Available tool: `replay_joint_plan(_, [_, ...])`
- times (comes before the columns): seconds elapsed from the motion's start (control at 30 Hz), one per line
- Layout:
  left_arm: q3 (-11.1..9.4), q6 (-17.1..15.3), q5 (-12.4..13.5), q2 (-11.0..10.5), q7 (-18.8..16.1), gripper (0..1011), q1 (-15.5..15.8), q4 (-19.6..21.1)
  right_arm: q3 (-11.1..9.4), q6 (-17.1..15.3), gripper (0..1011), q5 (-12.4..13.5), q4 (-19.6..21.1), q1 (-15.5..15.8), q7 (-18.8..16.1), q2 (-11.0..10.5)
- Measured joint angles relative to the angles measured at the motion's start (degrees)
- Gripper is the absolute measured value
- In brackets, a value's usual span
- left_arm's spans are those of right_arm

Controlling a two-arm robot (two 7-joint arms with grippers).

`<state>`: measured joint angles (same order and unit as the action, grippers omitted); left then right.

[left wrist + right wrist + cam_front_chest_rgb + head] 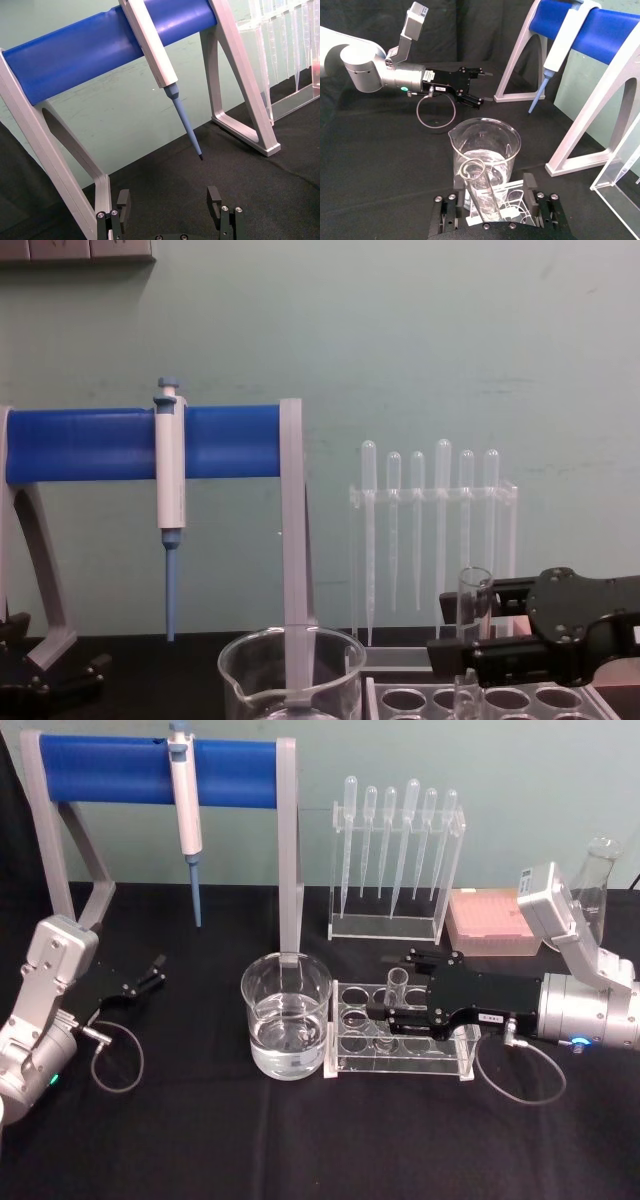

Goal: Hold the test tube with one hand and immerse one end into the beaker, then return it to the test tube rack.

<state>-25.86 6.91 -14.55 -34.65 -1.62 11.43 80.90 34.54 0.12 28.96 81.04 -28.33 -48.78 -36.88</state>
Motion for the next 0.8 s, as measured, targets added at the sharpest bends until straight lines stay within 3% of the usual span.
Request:
replay_joint_plan(0.23, [0.0,0.0,0.0,0.0,0.0,1000,0.0,0.0,-0.05,-0.03,501,0.0,0.04,0.04,0.04,-0.04])
replay_joint_plan(0.47, [0.0,0.0,0.0,0.0,0.0,1000,0.0,0.0,-0.07,-0.03,327,0.0,0.08,0.07,0.07,-0.07])
replay_joint_plan(0.5, [0.0,0.0,0.0,0.0,0.0,1000,0.0,0.0,-0.07,-0.03,263,0.01,0.09,0.08,0.09,-0.07])
replay_joint_plan(0.8, [0.0,0.0,0.0,0.0,0.0,1000,0.0,0.0,-0.09,-0.03,238,0.0,0.11,0.09,0.13,-0.08])
